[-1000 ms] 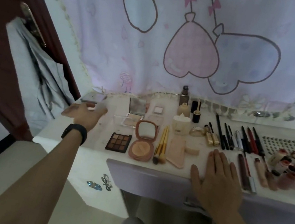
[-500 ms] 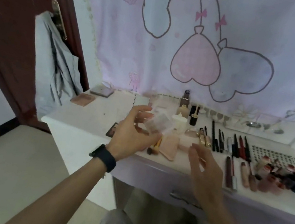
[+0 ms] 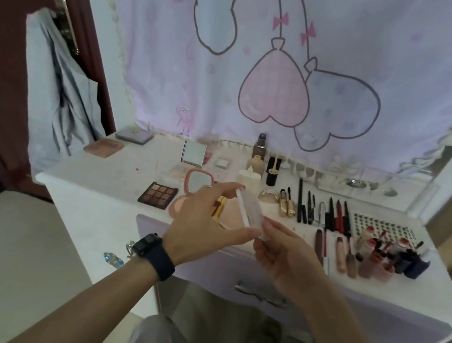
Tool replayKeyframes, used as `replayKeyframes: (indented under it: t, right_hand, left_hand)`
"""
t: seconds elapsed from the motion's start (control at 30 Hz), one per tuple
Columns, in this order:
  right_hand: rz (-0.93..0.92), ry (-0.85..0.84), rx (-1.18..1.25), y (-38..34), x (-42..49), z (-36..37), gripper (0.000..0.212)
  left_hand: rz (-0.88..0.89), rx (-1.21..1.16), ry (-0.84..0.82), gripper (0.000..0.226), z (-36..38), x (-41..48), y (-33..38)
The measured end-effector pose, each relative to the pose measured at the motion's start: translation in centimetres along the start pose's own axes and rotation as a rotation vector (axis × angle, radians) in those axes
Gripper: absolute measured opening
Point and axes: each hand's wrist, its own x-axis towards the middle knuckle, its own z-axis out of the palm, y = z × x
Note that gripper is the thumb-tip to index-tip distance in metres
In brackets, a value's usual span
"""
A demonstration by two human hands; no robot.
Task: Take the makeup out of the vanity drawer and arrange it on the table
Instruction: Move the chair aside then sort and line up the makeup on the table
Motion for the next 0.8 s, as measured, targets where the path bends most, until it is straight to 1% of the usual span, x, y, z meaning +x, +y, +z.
replayKeyframes:
  t: [0.07,0.17,0.27,0.33,0.37,0.43,0.47,0.57,0.63,0.7,0.8]
  right_hand:
    - [-0.024,0.01,-0.067,0.0,0.1,-0.2,0.044]
    - [-0.078,0.027,-0.302,-0.2,0.4,-0.5,0.051]
    - [-0.111,-0.052,-0.539,-0.7,0.3,-0.5,0.056]
    - [-0.133,-0.096,-0.667,-1.0,0.1,-0.4,0.068]
    - [-0.145,-0.11,-0.709,-1.1,0.1,-0.4,0.068]
    - [-0.161,-0.144,-0.742,-1.3,-0.1,-0.2,0.047]
    - [-0.167,-0.153,-0.74,-1.3,-0.2,-0.1,0.039]
    - [-0.235,-0.1,-0.795,-1.1,0.0,0.2,0.028]
    - [-0.275,-0.082,-0.829,-0.8,0.1,0.5,0.02]
    - [-0.27,-0.103,-0.783,-0.6,0.1,0.8,0.022]
    - [-0.224,-0.118,-0.717,-0.7,0.2,0.9,0.04]
  left_hand:
    - [0.002,0.029,-0.013,0.079,-0.2,0.1,0.1]
    - [0.008,0.106,-0.065,0.08,-0.5,0.3,0.3]
    - [0.064,0.26,-0.157,0.085,-0.8,0.5,0.4]
    - [0.114,0.345,-0.198,0.088,-1.0,0.5,0.4]
    - [0.136,0.374,-0.214,0.087,-1.0,0.5,0.4]
    - [0.162,0.395,-0.229,0.086,-1.1,0.3,0.3]
    - [0.166,0.385,-0.228,0.086,-1.0,0.2,0.2]
    - [0.147,0.338,-0.223,0.088,-1.0,-0.2,0.0]
    - [0.12,0.306,-0.224,0.085,-0.9,-0.3,-0.1]
    - [0.074,0.199,-0.21,0.08,-0.8,-0.4,-0.3]
    - [0.027,-0.047,-0.171,0.074,-0.8,-0.8,-0.1]
